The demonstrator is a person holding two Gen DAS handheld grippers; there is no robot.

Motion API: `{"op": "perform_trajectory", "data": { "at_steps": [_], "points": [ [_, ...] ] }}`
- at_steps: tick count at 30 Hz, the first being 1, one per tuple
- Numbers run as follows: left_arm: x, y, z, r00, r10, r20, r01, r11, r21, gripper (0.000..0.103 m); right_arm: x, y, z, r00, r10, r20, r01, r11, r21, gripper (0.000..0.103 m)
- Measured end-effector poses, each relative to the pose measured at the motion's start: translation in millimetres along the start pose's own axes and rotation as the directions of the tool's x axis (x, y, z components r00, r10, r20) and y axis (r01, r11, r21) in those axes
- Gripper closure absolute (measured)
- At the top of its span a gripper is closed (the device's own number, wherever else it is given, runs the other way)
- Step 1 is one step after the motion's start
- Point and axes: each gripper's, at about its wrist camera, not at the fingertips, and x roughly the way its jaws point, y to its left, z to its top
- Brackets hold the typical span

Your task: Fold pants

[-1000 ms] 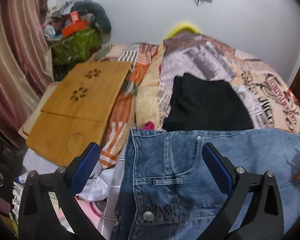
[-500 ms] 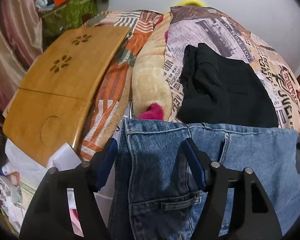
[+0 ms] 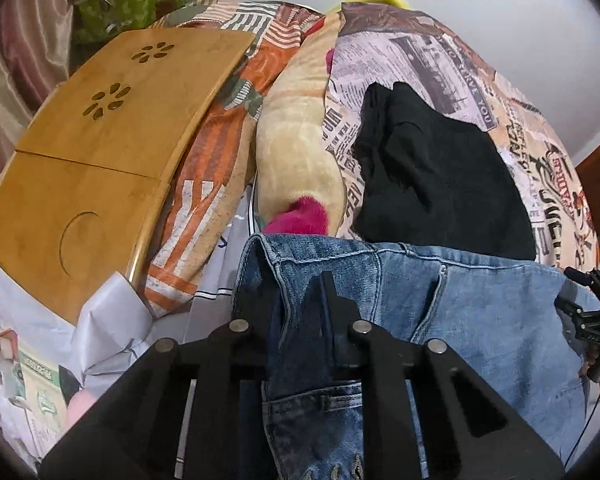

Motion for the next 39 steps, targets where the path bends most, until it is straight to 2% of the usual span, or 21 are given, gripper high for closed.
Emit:
{"op": "perform_trajectory", "data": {
  "at_steps": [3, 7, 8, 11, 18, 22, 25, 39],
  "points": [
    [9, 3, 6, 1.000, 0.007, -0.024, -0.008, 0.999, -0.043, 0.086, -1, 6, 0, 1.000, 0.005, 0.008, -0.005, 1.000, -0.020, 0.046],
    [15, 2, 10, 0.999, 0.027, -0.022, -0.028, 0.999, -0.047, 0.086, -3, 9, -1, 1.000, -0.019, 0.022, 0.020, 1.000, -0.024, 0.074],
    [14, -1, 9, 0.999, 0.044, -0.015, -0.045, 0.999, -0.029, 0.088, -3, 9, -1, 0.999, -0.028, 0.024, 0.029, 0.999, -0.024, 0.080],
    [6, -9, 5, 0.996, 0.088, 0.006, -0.088, 0.996, 0.023, 0.098, -4, 7, -1, 0.999, -0.036, 0.024, 0.036, 0.999, -0.014, 0.088],
    [-35, -21, 3, 0.995, 0.067, 0.075, -0.072, 0.996, 0.059, 0.099, -25, 9, -7, 0.999, -0.013, 0.040, 0.012, 1.000, 0.028, 0.094],
    [-64, -33, -3, 0.990, 0.066, 0.127, -0.079, 0.992, 0.098, 0.099, -51, 8, -15, 0.997, 0.031, 0.077, -0.037, 0.997, 0.069, 0.095],
    [-85, -39, -9, 0.985, 0.066, 0.159, -0.086, 0.989, 0.123, 0.099, -73, 15, -21, 0.994, 0.025, 0.106, -0.032, 0.997, 0.070, 0.096],
    [-177, -29, -68, 0.966, 0.039, 0.257, -0.078, 0.986, 0.145, 0.099, -164, 63, -61, 0.985, 0.006, 0.173, -0.017, 0.998, 0.057, 0.096]
  ]
}}
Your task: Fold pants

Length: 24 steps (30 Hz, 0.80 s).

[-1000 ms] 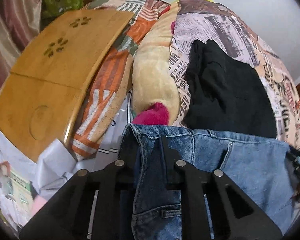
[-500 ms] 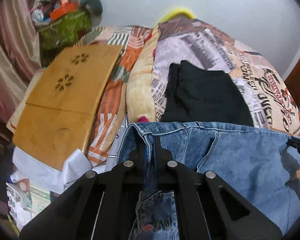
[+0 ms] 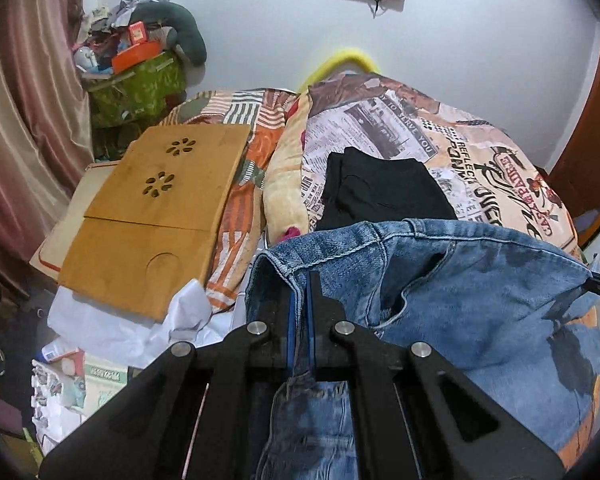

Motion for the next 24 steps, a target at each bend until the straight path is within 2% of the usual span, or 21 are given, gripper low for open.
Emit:
{"op": "perform_trajectory", "data": {
  "at_steps": [13, 18, 24],
  "points": [
    [-51, 4, -71, 0.998, 0.061, -0.006, -0.061, 0.998, 0.016, 0.099, -48, 60, -58, 0.999, 0.037, 0.006, -0.037, 0.999, -0.036, 0.096],
    [-54, 15, -107, 0.998, 0.056, -0.040, -0.057, 0.998, -0.030, 0.099, -46, 80, -89, 0.999, 0.049, -0.020, -0.050, 0.998, -0.044, 0.096],
    [-43, 27, -149, 0.993, 0.048, -0.103, -0.057, 0.995, -0.082, 0.099, -38, 92, -112, 0.996, 0.067, -0.053, -0.067, 0.998, -0.012, 0.096]
  ]
}}
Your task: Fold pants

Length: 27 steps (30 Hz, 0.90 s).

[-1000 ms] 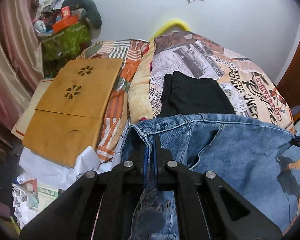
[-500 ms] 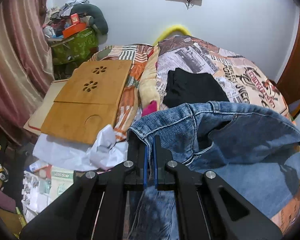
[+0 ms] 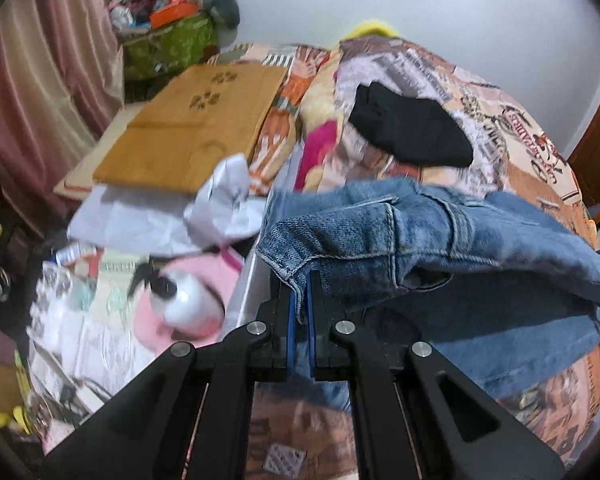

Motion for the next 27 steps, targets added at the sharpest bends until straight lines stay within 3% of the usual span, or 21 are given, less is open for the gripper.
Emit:
{"op": "perform_trajectory", "data": {
  "at_steps": [10, 17, 22, 24, 27],
  "points": [
    [27, 7, -52, 0.995, -0.009, -0.102, 0.003, 0.999, -0.052, 0.094, 5, 13, -15, 1.000, -0.019, -0.012, 0.019, 0.999, 0.044, 0.093],
    [7, 7, -58, 0.995, 0.036, -0.094, -0.040, 0.998, -0.042, 0.092, -3, 15, -17, 0.999, -0.034, -0.002, 0.034, 0.998, 0.059, 0.089],
    [-19, 4, -49, 0.998, 0.042, -0.043, -0.043, 0.998, -0.036, 0.091, -23, 8, -20, 0.998, -0.050, 0.035, 0.047, 0.995, 0.087, 0.087],
    [-27, -3, -40, 0.999, 0.033, -0.023, -0.034, 0.999, -0.029, 0.087, -32, 0, -22, 0.996, -0.071, 0.053, 0.064, 0.992, 0.111, 0.083],
    [-37, -20, -24, 1.000, 0.027, 0.012, -0.027, 1.000, -0.006, 0.070, -48, -16, -25, 0.990, -0.113, 0.084, 0.098, 0.981, 0.165, 0.072]
  ]
}}
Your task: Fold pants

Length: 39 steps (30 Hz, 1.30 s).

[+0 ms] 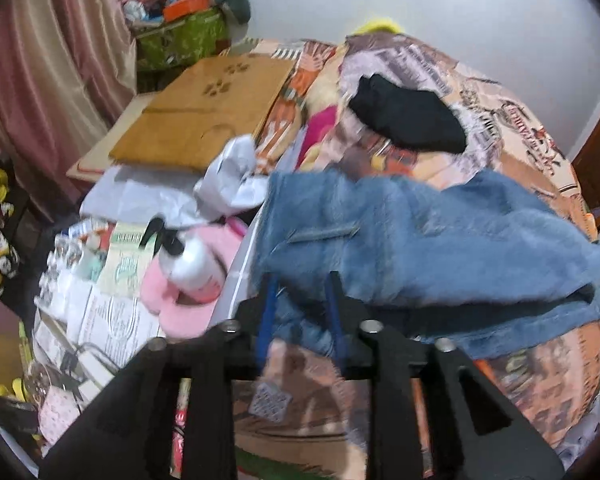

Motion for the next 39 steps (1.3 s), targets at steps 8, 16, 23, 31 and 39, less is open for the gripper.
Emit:
{"op": "perform_trajectory", "data": {
  "at_steps": [8, 16, 23, 31, 39],
  "points": [
    [-8, -73, 41, 0.997, -0.061, 0.055, 0.056, 0.993, 0.103, 0.043, -33, -81, -18, 0.987, -0.159, 0.035, 0.149, 0.969, 0.200, 0.066],
    [23, -157, 58, 0.993, -0.114, -0.016, 0.114, 0.972, 0.208, 0.038, -53, -173, -61, 0.955, -0.295, -0.038, 0.285, 0.874, 0.394, 0.066],
    [63, -219, 55, 0.984, -0.136, -0.112, 0.161, 0.950, 0.266, 0.038, -42, -242, -98, 0.934, -0.336, -0.126, 0.350, 0.778, 0.521, 0.066],
    [97, -266, 44, 0.979, -0.097, -0.177, 0.153, 0.930, 0.333, 0.038, 0, -298, -119, 0.931, -0.313, -0.189, 0.361, 0.704, 0.612, 0.066],
    [106, -265, 39, 0.983, -0.078, -0.163, 0.127, 0.941, 0.315, 0.028, 33, -330, -135, 0.936, -0.279, -0.214, 0.347, 0.642, 0.683, 0.066]
  ]
}}
